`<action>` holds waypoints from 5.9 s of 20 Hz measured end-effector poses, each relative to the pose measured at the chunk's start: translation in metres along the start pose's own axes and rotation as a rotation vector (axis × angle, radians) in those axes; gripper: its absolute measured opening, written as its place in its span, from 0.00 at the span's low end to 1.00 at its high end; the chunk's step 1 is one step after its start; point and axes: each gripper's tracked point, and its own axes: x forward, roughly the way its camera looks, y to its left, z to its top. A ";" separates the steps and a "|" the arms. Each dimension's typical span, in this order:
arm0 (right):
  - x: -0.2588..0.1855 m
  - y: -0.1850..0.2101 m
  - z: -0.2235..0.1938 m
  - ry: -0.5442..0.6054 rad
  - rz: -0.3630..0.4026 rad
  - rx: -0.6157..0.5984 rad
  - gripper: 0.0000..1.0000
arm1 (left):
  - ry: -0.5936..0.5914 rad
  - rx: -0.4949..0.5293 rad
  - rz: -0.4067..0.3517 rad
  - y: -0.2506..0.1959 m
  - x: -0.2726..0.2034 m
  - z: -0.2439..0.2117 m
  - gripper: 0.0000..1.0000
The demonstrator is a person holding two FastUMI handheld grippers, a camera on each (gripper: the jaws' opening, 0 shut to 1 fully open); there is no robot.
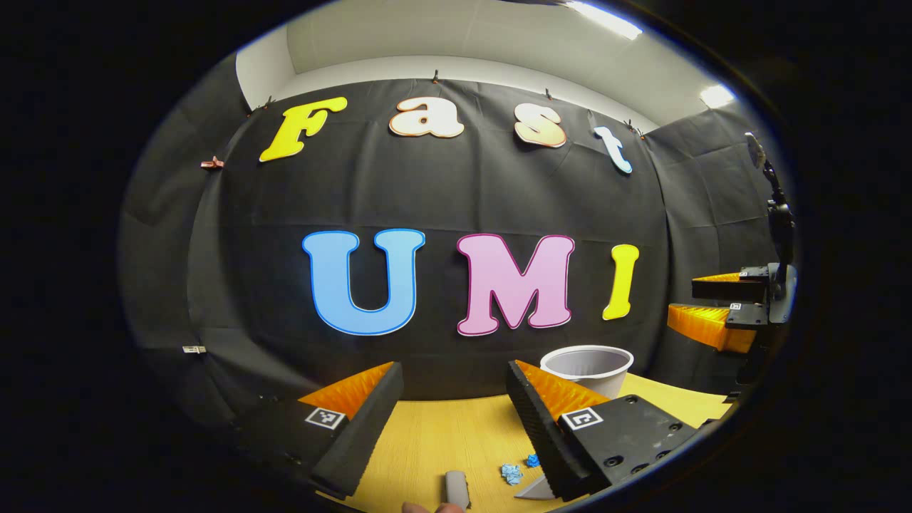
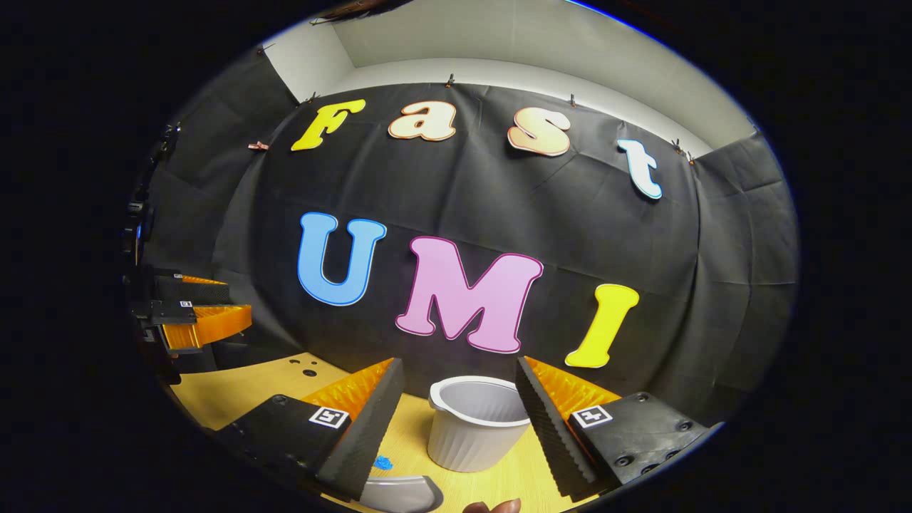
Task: Pick up the small broom and dustpan from the desktop, sweep the trash into the dustpan with the broom, and then empty the trash into the garbage bin.
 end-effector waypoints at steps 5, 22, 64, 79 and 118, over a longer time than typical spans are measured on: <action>-0.002 -0.004 -0.005 0.017 0.009 0.001 0.97 | 0.006 0.002 -0.006 -0.007 -0.001 -0.002 0.95; -0.125 0.049 -0.306 0.960 0.476 0.044 0.97 | 0.068 0.029 0.051 -0.027 -0.004 -0.033 0.95; -0.137 0.072 -0.402 1.247 0.600 -0.180 0.36 | 0.734 -0.068 0.042 -0.012 -0.045 -0.258 0.95; -0.132 0.056 -0.394 1.226 0.600 -0.134 0.36 | 1.244 -0.089 0.020 -0.012 -0.072 -0.401 0.95; -0.096 0.052 -0.420 1.401 0.722 -0.230 0.36 | 1.211 0.070 -0.530 -0.103 0.027 -0.398 0.30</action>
